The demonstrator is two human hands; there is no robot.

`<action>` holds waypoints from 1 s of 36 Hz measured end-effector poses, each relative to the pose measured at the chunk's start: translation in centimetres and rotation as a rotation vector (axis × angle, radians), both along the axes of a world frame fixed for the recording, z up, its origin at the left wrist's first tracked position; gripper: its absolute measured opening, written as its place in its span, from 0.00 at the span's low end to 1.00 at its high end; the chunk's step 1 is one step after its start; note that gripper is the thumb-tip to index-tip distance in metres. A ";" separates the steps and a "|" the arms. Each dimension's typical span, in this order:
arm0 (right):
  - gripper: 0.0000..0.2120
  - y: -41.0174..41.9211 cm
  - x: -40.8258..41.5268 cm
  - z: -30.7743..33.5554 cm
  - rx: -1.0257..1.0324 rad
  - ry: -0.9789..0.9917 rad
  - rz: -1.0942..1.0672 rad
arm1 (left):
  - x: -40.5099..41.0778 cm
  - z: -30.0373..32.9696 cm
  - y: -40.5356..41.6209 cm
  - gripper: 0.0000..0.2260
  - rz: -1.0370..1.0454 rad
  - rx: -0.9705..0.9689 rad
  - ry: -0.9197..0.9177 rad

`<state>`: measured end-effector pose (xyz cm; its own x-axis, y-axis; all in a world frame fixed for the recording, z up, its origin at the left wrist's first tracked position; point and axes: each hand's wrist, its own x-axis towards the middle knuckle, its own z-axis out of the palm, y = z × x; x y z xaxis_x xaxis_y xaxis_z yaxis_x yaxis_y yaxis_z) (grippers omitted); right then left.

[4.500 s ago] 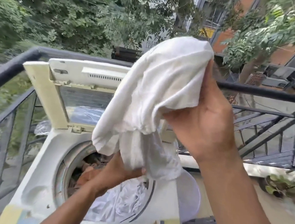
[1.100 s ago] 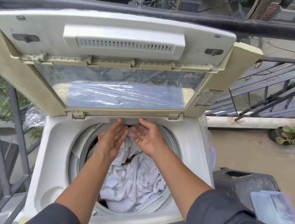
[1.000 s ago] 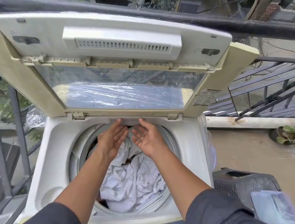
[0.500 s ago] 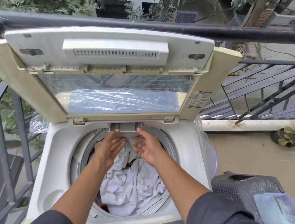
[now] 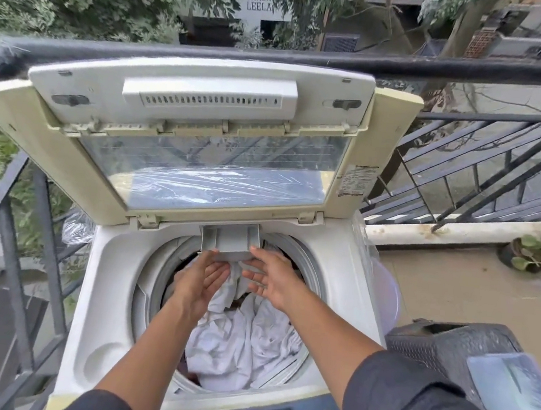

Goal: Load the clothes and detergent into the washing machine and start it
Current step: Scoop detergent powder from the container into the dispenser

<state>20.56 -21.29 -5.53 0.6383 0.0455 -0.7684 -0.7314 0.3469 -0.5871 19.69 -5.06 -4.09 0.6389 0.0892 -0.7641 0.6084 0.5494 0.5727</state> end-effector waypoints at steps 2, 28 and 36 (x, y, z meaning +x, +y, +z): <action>0.23 0.0 0.1 0.2 0.008 0.008 0.007 | 0.1 -0.1 0.1 0.12 -0.007 -0.003 0.003; 0.10 -6.7 -5.6 6.2 -0.380 -0.229 0.053 | -6.3 4.2 -4.4 0.13 -0.510 0.343 -0.117; 0.16 -14.3 -10.9 9.2 -0.687 -0.376 0.031 | -6.8 8.2 -12.2 0.07 -0.675 0.446 -0.389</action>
<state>9.68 -35.62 3.65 0.8678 -0.3393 -0.3631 -0.4440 -0.2010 -0.8732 12.92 -17.24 4.10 0.8694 -0.1624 -0.4666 0.4394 -0.1778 0.8805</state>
